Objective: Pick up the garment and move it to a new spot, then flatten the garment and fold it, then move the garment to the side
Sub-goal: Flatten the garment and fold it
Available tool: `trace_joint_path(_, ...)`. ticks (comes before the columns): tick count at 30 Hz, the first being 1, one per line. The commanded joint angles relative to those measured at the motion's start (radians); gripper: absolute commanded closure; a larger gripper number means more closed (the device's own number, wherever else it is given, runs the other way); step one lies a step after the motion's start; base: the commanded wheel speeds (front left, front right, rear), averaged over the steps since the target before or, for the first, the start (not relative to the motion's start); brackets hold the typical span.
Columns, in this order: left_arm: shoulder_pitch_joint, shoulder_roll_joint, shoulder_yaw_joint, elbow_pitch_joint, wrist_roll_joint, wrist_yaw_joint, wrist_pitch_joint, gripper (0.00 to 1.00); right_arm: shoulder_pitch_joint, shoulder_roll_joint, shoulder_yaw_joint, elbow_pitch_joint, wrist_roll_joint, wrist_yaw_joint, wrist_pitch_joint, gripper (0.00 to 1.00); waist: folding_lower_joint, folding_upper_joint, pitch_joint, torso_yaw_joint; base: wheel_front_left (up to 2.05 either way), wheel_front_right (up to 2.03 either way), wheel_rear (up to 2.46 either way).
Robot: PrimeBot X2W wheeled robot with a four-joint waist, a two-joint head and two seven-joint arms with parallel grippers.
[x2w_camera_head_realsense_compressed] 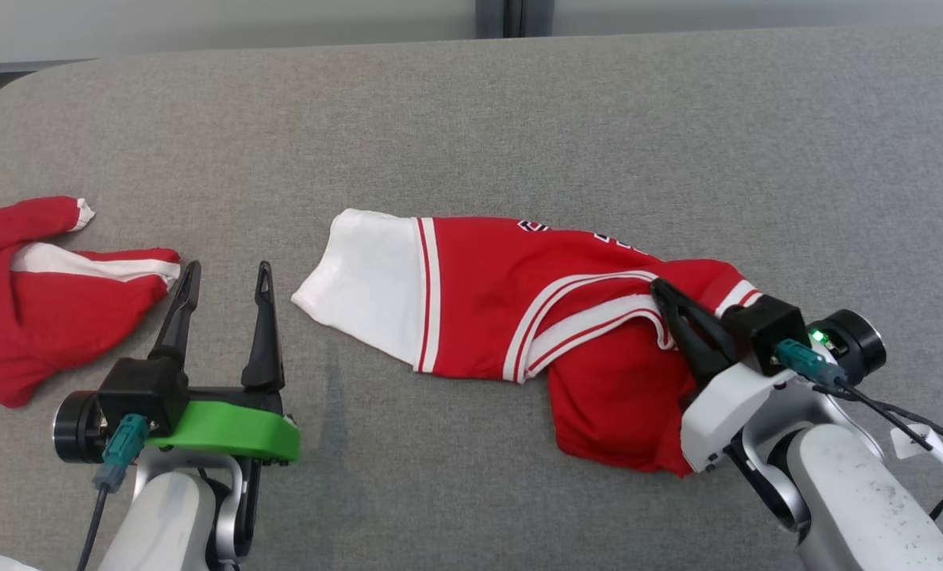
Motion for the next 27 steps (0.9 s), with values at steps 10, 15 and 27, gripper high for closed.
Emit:
trace_joint_path(10, 0.006, -0.011, 0.024, 0.006, 0.024, -0.015, 0.0, 0.0, 0.0, 0.089, -0.357, 0.032, 0.107, -0.001, -0.122, 1.0, 0.0, 0.0, -0.019, -0.013, 0.0, 0.0, 0.0)
trace_joint_path(15, 0.009, -0.014, 0.028, 0.01, 0.029, -0.019, 0.0, 0.0, 0.013, 0.128, -0.561, 0.135, 0.147, -0.001, -0.128, 1.0, 0.0, 0.0, -0.019, -0.015, 0.0, 0.0, 0.0)
trace_joint_path(27, 0.019, -0.022, 0.045, 0.017, 0.037, -0.017, 0.0, 0.0, 0.018, 0.113, -0.564, 0.226, 0.161, -0.001, -0.264, 0.0, 0.0, 0.0, -0.016, -0.029, 0.0, 0.0, 0.0)
